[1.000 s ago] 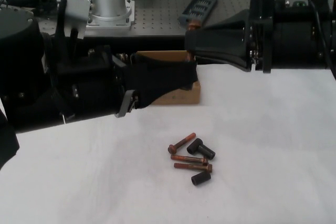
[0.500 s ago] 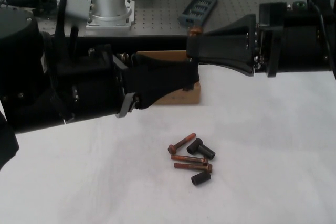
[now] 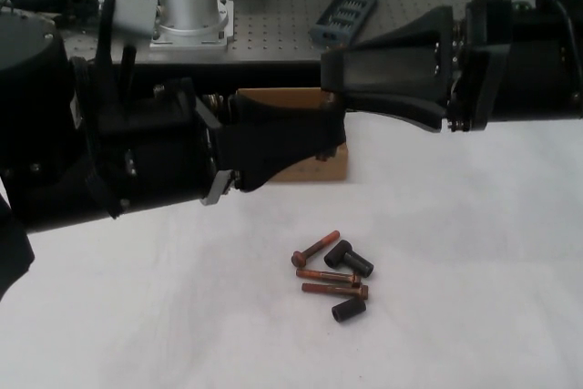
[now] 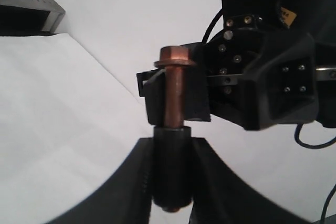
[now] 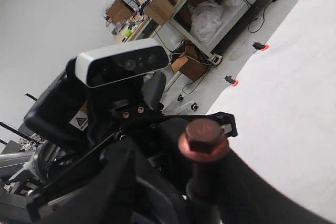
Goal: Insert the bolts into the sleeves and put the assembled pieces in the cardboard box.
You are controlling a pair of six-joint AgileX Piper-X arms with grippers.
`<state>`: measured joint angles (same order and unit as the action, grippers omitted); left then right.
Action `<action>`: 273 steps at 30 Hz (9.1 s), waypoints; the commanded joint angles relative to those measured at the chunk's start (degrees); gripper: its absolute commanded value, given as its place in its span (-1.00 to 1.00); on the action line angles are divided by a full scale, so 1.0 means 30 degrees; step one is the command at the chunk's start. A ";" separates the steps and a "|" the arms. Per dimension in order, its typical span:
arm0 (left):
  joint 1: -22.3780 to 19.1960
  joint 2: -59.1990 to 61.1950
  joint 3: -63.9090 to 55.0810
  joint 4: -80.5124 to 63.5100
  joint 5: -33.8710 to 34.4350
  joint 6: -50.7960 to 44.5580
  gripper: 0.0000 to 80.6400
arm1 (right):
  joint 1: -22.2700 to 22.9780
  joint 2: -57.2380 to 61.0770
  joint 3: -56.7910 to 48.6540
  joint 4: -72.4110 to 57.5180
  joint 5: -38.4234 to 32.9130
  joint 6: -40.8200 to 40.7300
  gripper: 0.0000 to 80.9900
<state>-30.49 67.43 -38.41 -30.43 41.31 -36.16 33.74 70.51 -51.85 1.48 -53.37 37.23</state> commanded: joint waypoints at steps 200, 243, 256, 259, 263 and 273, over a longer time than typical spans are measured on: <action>0.5119 -0.5912 -0.2288 2.2946 -0.3398 1.1797 -0.98 | 0.0317 1.5448 -1.1649 1.7165 1.5452 -1.7713 -0.30; 0.5119 -0.5875 -0.1616 2.2110 -0.3586 1.1756 -0.98 | 0.0589 1.6672 -1.0956 1.8314 1.5452 -1.7990 -0.30; 0.5119 -0.5875 -0.1616 2.2110 -0.3710 1.1756 -0.98 | 0.0589 1.6254 -1.1054 1.9583 1.5452 -1.7990 -0.93; 0.5119 -0.5875 -0.1616 2.2110 -0.3710 1.1756 -0.98 | 0.0589 1.5626 -1.1054 2.0109 1.5452 -1.7990 -0.93; 0.5119 -0.5875 -0.1616 2.2110 -0.3709 1.1899 -0.98 | 0.0589 1.4360 -1.1054 2.0944 1.5452 -1.7990 -0.93; 0.5119 -0.5368 -0.1616 2.0999 -0.3709 1.2898 -0.98 | 0.0553 0.9949 -0.9576 2.1828 1.5452 -1.7990 -0.93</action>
<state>-15.19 50.92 -43.28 33.86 30.65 2.66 35.52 100.28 -79.97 66.17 -6.35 -16.40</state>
